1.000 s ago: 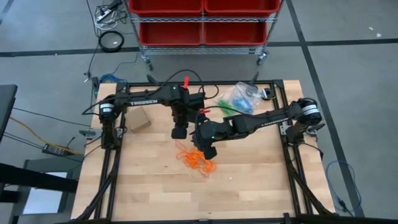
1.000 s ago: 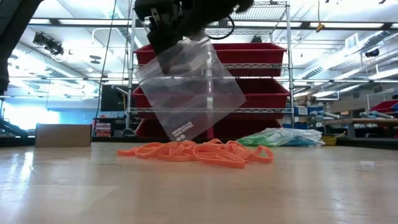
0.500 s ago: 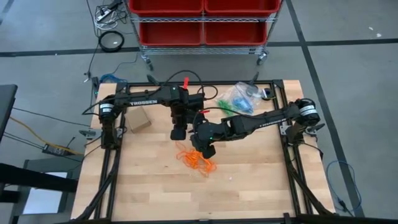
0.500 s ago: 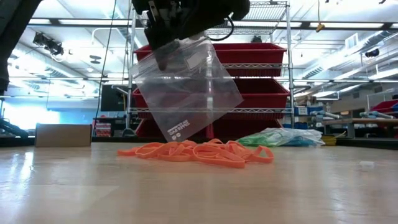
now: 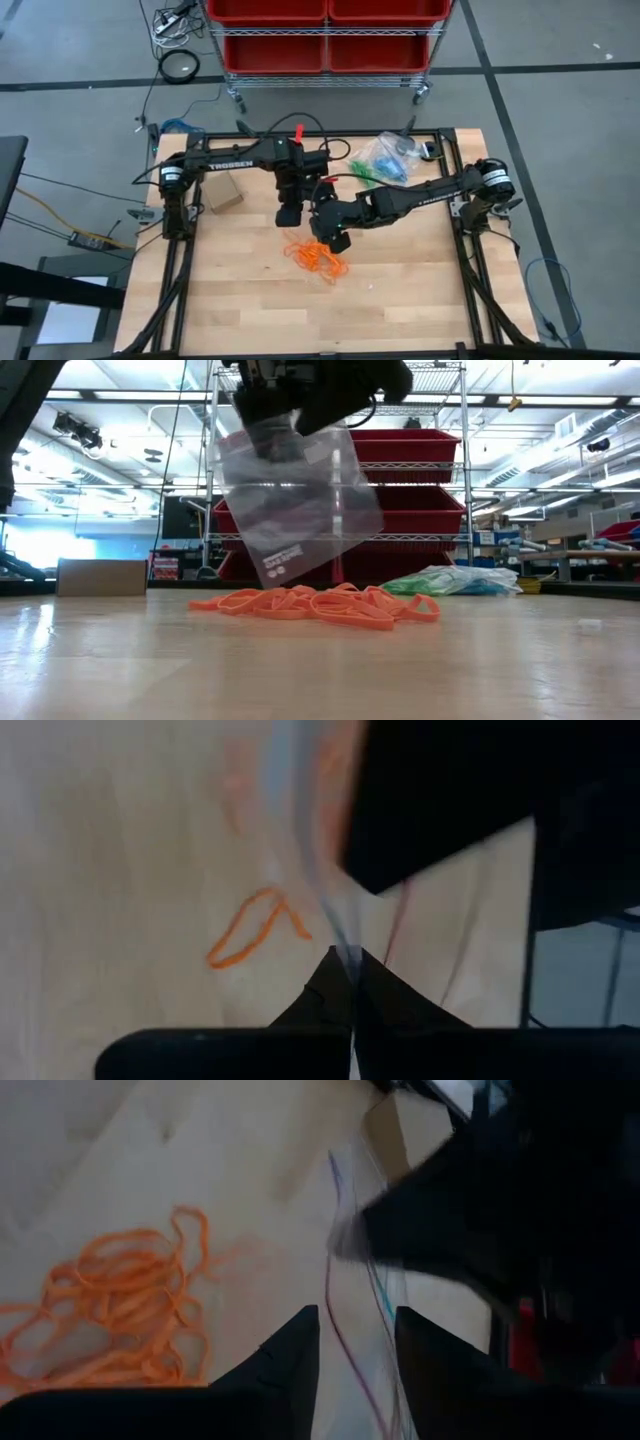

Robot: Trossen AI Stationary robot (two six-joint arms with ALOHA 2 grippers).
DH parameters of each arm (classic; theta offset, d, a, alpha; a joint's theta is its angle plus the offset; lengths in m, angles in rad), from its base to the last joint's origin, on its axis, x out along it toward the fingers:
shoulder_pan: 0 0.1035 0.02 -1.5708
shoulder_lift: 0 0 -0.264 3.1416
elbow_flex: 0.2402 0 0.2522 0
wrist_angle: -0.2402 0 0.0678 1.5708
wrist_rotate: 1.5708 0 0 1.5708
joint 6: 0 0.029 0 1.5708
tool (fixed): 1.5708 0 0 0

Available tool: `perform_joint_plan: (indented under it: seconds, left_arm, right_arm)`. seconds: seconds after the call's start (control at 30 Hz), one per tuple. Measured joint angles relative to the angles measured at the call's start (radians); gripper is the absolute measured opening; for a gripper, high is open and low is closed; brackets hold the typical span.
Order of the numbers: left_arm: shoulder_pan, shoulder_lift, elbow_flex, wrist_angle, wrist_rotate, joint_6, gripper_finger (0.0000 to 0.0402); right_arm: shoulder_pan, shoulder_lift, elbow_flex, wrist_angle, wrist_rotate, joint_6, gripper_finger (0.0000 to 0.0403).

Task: Sort rubber bands
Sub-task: Open the transparent zip bag

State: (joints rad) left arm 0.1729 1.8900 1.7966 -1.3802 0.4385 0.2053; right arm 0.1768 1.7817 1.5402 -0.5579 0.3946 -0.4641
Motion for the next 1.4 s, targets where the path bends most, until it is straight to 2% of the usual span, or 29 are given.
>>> perform_joint_plan:
  seconds: [0.17,0.43,0.6,0.97,1.03,1.2,1.4]
  left_arm:
    - [0.012,0.0,0.0,0.006,0.018,0.003,0.0001]
    - [0.036,0.0,0.0,0.028,0.039,0.003,0.0001]
    - [0.056,0.0,0.0,0.04,0.086,0.003,0.0001]
    - [0.077,0.002,-0.001,0.038,0.091,0.009,0.0002]
    - [0.084,0.001,0.001,0.058,0.102,0.006,0.0006]
    - [0.081,-0.001,0.027,0.064,0.107,0.004,0.0033]
    - [0.069,-0.002,0.117,0.081,0.1,0.004,0.0093]
  right_arm:
    - [0.0,0.0,0.0,-0.035,0.008,0.046,0.0082]
    - [0.007,0.0,0.0,-0.051,0.011,0.05,0.0005]
    - [0.009,-0.001,0.0,-0.061,0.015,0.058,0.0003]
    - [0.024,-0.002,0.0,-0.117,0.018,0.101,0.0]
    - [0.031,-0.002,-0.001,-0.14,-0.014,0.101,0.0]
    - [0.035,0.001,-0.003,-0.149,-0.046,0.116,0.0]
    - [0.035,0.001,-0.003,-0.149,-0.038,0.121,0.0]
